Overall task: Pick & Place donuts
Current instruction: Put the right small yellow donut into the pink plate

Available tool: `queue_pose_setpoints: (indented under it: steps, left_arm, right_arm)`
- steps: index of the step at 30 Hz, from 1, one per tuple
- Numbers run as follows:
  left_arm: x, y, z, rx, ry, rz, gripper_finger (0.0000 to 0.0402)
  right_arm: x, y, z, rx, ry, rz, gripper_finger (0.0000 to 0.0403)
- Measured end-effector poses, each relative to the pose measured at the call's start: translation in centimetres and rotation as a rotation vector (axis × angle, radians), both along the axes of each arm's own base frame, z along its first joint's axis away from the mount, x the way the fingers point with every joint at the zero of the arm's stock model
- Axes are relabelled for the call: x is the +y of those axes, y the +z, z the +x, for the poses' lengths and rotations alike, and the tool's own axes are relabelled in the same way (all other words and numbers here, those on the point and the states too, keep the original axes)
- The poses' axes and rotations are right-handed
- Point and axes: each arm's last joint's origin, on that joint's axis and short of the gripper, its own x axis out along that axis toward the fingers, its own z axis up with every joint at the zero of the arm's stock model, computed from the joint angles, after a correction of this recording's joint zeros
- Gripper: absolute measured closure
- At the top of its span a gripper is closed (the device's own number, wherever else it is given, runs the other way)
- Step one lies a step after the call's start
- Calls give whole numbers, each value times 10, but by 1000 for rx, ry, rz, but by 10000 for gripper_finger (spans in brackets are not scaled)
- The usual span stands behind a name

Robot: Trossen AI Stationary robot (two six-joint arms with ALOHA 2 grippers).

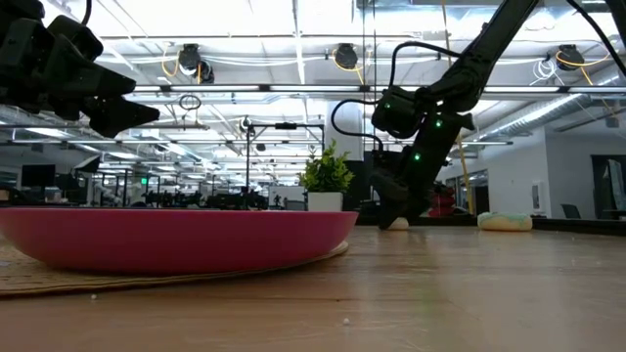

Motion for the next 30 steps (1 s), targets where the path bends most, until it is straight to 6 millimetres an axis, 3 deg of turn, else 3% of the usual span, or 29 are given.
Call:
queue_pose_setpoints:
  steps: [30]
  left_arm:
    - [0, 0, 0, 0, 0, 0, 36]
  right_arm:
    - [1, -2, -2, 1, -49, 29, 108]
